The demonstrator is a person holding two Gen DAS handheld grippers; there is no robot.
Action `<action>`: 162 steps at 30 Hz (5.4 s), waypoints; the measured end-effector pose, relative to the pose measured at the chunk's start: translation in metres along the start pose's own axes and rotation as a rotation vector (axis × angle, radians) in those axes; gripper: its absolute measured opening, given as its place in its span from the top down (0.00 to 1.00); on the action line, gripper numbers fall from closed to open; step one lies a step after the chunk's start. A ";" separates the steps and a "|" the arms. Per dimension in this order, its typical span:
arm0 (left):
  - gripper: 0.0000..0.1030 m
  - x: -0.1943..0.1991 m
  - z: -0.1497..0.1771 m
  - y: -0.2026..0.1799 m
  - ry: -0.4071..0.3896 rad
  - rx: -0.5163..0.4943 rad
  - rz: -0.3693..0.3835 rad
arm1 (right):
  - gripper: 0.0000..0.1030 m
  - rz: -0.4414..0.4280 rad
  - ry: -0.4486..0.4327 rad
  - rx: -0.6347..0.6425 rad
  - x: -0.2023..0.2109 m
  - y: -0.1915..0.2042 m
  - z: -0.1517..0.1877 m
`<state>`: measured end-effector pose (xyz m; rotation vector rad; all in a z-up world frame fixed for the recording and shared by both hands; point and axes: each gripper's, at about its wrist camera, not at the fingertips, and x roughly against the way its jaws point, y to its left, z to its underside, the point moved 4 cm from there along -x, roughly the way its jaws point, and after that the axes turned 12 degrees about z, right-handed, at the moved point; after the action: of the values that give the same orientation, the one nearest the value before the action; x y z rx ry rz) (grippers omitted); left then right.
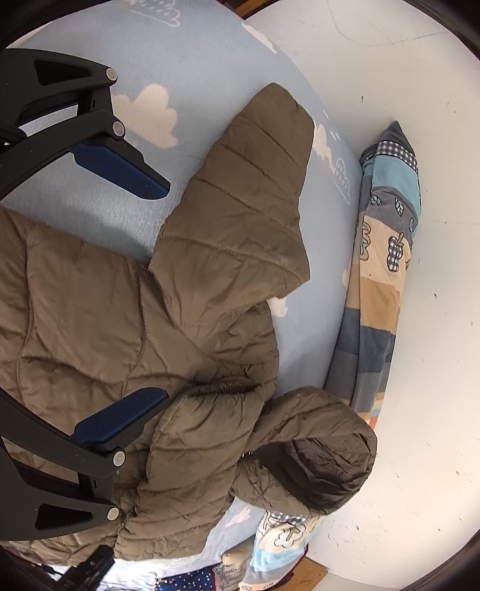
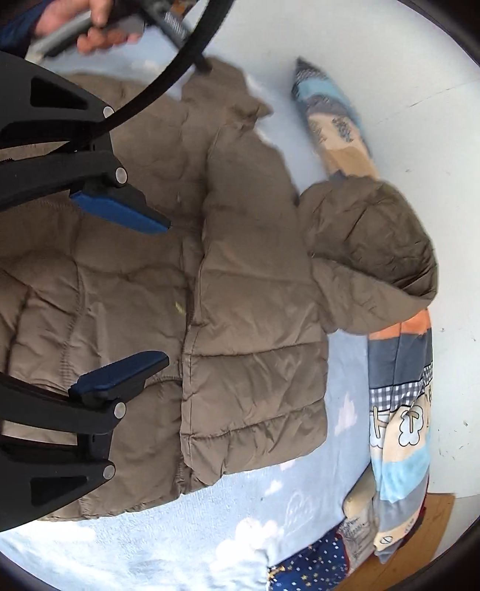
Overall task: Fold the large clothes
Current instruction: 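Move the left gripper to the other sleeve cuff, then close the left gripper on the sleeve cuff, then lift the sleeve with the left gripper, fold it across the body, release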
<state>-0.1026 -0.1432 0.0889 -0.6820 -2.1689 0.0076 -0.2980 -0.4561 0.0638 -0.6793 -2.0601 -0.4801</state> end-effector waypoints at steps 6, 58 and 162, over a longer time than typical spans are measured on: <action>0.02 -0.009 -0.006 0.027 0.025 0.098 -0.004 | 0.31 -0.030 0.010 -0.009 -0.015 0.005 -0.008; 0.02 -0.013 -0.072 0.255 -0.048 0.513 -0.076 | 0.31 -0.074 0.054 0.060 -0.032 0.023 0.001; 0.84 0.021 -0.067 -0.243 -0.225 -0.057 0.574 | 0.31 -0.122 -0.188 -0.466 0.067 -0.181 -0.046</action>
<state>-0.1777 -0.3548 0.2045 -1.3698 -2.1122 0.3385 -0.4134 -0.6031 0.1305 -0.8994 -2.1923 -1.0205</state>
